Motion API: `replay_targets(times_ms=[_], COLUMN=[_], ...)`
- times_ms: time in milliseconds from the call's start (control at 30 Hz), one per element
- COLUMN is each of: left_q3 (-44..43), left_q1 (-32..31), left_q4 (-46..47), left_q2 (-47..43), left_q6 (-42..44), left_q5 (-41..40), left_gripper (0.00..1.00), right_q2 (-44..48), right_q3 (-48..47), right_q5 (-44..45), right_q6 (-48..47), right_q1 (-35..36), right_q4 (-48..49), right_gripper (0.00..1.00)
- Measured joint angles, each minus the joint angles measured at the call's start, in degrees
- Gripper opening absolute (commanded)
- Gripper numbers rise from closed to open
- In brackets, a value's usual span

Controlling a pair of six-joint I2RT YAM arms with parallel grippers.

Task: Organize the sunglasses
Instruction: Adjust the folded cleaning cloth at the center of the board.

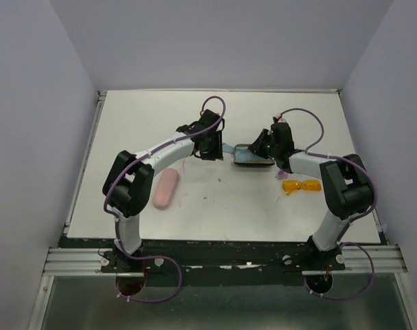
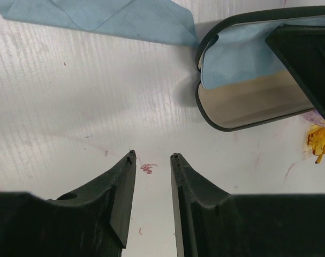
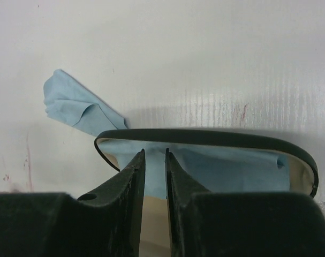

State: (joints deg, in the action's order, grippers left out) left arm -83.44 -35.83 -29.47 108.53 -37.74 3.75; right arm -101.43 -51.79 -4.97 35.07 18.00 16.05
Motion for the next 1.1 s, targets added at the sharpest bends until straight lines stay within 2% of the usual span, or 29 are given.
replay_targets(times_ms=[433, 600, 1100], left_q3=[1.60, 2.73, 6.58], left_q1=[0.00, 0.00, 0.90], left_q4=[0.26, 0.48, 0.87], left_q2=[-0.50, -1.62, -5.09], left_q6=[0.00, -0.02, -0.04], left_q5=[0.20, 0.35, 0.31], left_gripper=[0.42, 0.42, 0.42], right_q2=[5.75, 4.39, -4.11], right_q3=[2.40, 2.23, -2.29], right_q5=[-0.70, -1.07, -0.57], right_q6=[-0.66, -0.63, -0.04], right_q1=[0.42, 1.22, 2.95], right_q4=[-2.40, -2.60, -0.17], right_gripper=[0.29, 0.25, 0.25])
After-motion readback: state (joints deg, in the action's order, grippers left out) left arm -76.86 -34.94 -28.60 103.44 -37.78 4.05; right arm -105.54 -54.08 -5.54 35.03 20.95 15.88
